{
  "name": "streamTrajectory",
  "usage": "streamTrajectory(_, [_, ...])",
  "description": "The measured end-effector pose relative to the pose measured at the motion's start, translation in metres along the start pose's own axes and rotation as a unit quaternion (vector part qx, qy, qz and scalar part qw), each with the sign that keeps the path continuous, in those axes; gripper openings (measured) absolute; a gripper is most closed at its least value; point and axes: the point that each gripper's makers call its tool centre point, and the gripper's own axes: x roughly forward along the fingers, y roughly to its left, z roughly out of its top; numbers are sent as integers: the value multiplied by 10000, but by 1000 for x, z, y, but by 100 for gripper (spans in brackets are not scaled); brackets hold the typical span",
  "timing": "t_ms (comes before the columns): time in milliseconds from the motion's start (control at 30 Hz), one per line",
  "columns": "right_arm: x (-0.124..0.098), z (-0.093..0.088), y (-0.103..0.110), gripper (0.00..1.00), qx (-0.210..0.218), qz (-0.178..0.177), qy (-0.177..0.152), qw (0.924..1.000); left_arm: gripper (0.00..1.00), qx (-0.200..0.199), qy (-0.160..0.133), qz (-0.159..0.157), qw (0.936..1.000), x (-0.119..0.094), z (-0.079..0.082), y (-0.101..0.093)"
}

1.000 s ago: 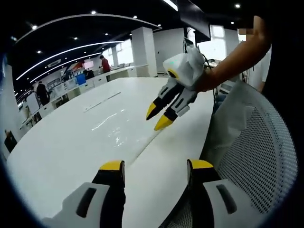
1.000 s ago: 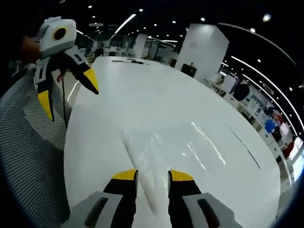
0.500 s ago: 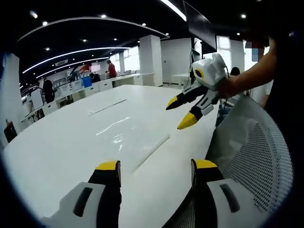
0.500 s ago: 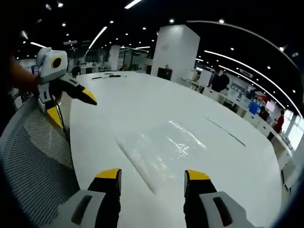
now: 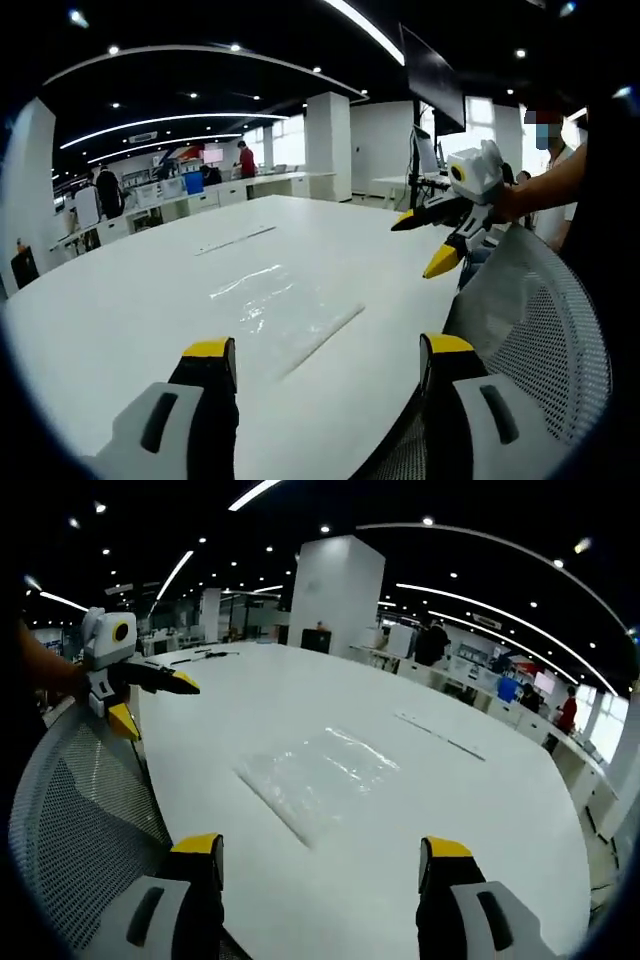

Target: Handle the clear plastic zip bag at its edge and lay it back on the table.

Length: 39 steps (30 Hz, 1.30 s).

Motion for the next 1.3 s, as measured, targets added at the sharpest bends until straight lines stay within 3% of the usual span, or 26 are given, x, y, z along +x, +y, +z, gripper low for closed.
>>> streamTrajectory(267, [-7,-13,8,92,116,-78,-122,9998,81,46,-57,122,9999,-4,3,5])
streamTrajectory(400, [-7,-5,5,100,227,-124,-379,9989,83,-44,-115,180,9998,-5,2,7])
streamTrajectory(533, [-5,-6,7,100,151,-122,-413,9990,90,18,-152,289,9995,-5,-3,13])
streamTrajectory(667, [-5,-4,7,100,66,-156,-441,9989,99,-51,-382,345,9987,-5,5,15])
streamTrajectory(1300, [-7,-3,3,100,213,-322,-486,9981,99,-20,-240,275,9993,-3,-1,12])
